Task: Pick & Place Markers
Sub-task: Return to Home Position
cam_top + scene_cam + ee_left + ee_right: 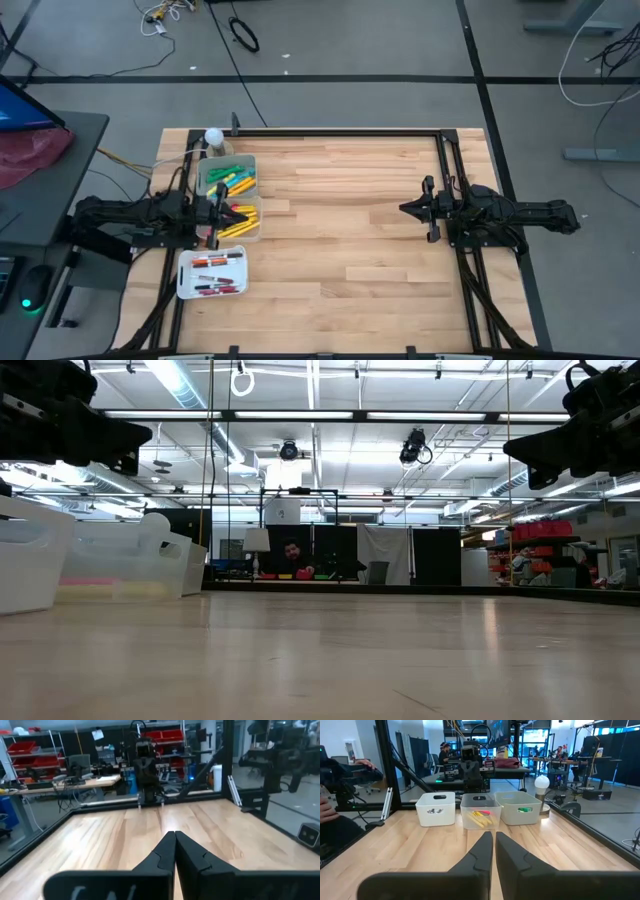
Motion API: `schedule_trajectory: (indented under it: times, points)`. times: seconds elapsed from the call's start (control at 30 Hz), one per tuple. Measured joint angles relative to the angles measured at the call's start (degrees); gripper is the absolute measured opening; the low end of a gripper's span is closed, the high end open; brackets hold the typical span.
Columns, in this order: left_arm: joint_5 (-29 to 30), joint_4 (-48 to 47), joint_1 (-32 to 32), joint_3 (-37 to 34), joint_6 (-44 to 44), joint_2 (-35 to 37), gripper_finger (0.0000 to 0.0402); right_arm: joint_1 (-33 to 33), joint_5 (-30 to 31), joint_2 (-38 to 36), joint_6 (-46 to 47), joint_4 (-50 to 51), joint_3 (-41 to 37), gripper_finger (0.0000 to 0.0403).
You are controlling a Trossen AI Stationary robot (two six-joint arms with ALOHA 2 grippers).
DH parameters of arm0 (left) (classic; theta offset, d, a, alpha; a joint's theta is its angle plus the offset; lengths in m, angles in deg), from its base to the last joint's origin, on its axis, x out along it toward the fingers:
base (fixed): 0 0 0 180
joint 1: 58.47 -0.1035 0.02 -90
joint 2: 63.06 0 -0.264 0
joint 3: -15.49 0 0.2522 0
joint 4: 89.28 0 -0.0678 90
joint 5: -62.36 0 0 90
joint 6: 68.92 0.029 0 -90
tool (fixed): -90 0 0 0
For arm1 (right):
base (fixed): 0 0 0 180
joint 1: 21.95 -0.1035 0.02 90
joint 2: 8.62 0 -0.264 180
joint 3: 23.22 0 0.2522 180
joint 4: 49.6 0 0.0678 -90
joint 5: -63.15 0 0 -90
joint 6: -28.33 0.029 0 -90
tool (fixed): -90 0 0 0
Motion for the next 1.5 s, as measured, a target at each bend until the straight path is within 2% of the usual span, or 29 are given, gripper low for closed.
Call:
schedule_trajectory:
  times: [0.23,0.6,1.5]
  points:
    - [0.0,0.0,0.0,0.0,-1.3,0.1,0.0014,0.0,0.0,0.0,0.0,0.0,0.0,0.0024]
    - [0.3,3.5,0.0,-0.1,-14.5,-0.8,0.0014,0.0,0.0,0.0,0.0,-0.1,0.0,0.0024]
    - [0.6,4.0,0.0,-0.1,-14.6,-0.8,0.0014,0.0,0.0,0.0,0.0,-0.1,0.0,0.0024]
